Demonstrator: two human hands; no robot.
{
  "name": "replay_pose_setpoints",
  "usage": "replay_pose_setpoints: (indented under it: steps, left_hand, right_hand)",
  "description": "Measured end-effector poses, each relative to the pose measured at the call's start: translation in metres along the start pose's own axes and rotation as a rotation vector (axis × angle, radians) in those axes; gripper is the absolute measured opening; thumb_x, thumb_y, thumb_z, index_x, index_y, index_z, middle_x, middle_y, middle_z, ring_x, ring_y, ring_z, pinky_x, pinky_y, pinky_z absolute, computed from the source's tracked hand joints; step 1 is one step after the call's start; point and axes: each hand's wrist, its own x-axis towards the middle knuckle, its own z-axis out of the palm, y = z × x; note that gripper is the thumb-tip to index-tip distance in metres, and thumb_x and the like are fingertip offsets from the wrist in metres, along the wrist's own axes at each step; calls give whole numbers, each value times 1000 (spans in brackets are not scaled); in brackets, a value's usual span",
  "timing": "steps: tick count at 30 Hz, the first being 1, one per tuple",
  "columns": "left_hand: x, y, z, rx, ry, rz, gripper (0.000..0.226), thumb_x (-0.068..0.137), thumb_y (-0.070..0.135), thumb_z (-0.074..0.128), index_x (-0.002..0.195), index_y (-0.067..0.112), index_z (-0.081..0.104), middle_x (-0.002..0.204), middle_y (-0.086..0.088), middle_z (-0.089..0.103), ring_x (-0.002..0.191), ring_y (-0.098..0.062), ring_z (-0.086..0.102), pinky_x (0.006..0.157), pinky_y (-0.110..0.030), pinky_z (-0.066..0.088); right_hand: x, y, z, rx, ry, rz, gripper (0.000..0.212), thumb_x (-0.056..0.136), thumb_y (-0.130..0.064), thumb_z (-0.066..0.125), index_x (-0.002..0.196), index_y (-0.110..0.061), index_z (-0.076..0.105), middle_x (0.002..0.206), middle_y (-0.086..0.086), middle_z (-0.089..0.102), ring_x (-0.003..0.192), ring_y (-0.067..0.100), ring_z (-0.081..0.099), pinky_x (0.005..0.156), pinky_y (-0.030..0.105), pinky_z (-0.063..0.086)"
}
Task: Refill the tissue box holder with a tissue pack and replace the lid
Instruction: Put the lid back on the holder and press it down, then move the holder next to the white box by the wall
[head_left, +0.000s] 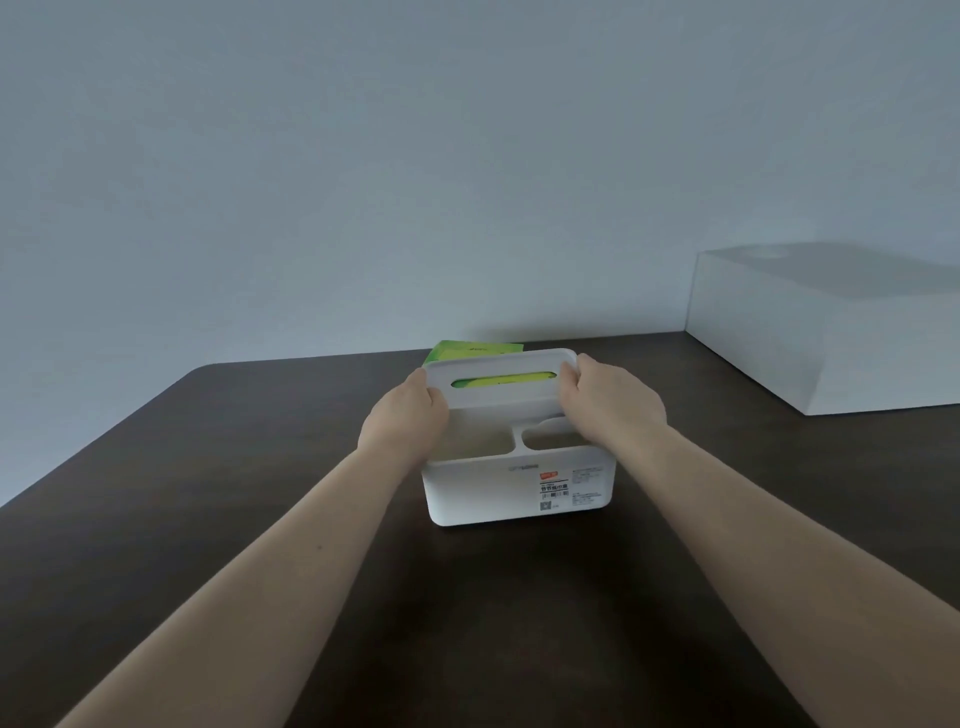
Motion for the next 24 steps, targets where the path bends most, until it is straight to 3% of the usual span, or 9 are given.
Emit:
replay_pose_setpoints:
  steps: [3, 5, 9, 11, 13, 17, 20, 22, 24]
  left_hand:
    - [-8, 2, -2, -21, 14, -62, 35, 93, 20, 24, 99, 9, 56, 108, -17, 62, 89, -31, 52, 75, -33, 41]
    - [-13, 1, -5, -126, -22, -135, 45, 97, 35, 21, 80, 9, 55, 93, -13, 61, 85, -31, 58, 78, -36, 51]
    - [-22, -4, -11, -361, -221, -272, 74, 86, 70, 27, 113, 10, 60, 111, -9, 66, 97, -32, 68, 81, -46, 60]
    - [-31, -6, -16, -373, -334, -264, 65, 81, 72, 39, 115, 20, 55, 117, -4, 63, 100, -29, 68, 75, -42, 61]
    - [-37, -10, -20, -294, -451, -252, 53, 82, 60, 51, 118, 22, 54, 117, -1, 65, 96, -24, 70, 66, -35, 61]
    - [-43, -8, -22, -260, -428, -333, 30, 90, 18, 40, 112, 1, 53, 86, -16, 69, 60, -28, 71, 48, -28, 58]
    - [-44, -2, -13, -273, -286, -295, 22, 94, 10, 43, 103, -5, 55, 71, -15, 60, 55, -28, 65, 44, -27, 55]
    - [-42, 5, -6, -197, -266, -236, 31, 93, 11, 48, 113, -11, 56, 75, -14, 60, 63, -28, 65, 50, -30, 57]
    - [-40, 18, -2, 73, -282, -123, 41, 88, 23, 61, 115, -8, 57, 98, -16, 66, 87, -30, 66, 74, -35, 58]
  right_hand:
    - [-5, -4, -4, 7, -49, 40, 58, 97, -50, 14, 125, -13, 48, 105, 10, 65, 92, 30, 59, 73, 40, 42]
    - [-8, -4, -7, 91, -123, 78, 65, 95, -57, 14, 140, -15, 36, 128, 13, 61, 114, 34, 57, 84, 43, 41]
    - [-20, 1, -18, 331, -300, 113, 74, 93, -61, 29, 153, -26, 7, 152, 8, 40, 134, 35, 42, 104, 48, 40]
    - [-31, 5, -29, 428, -407, 141, 81, 87, -63, 43, 152, -35, 2, 141, -3, 43, 118, 34, 54, 77, 50, 58]
    - [-38, 9, -37, 464, -493, 160, 81, 82, -59, 56, 146, -40, 11, 136, -4, 47, 107, 31, 58, 57, 47, 62]
    - [-47, 10, -44, 399, -600, 283, 44, 93, -34, 45, 132, -15, 39, 109, 16, 63, 82, 30, 66, 64, 41, 60]
    - [-52, 13, -37, 452, -520, 359, 31, 93, -14, 30, 111, 1, 51, 73, 23, 64, 47, 24, 58, 44, 24, 50]
    - [-49, 16, -33, 511, -408, 375, 22, 86, -2, 29, 90, 3, 50, 69, 29, 61, 33, 24, 51, 37, 22, 42]
    - [-40, 25, -33, 570, -313, 415, 18, 82, 3, 30, 78, 2, 48, 69, 30, 60, 31, 25, 49, 40, 26, 40]
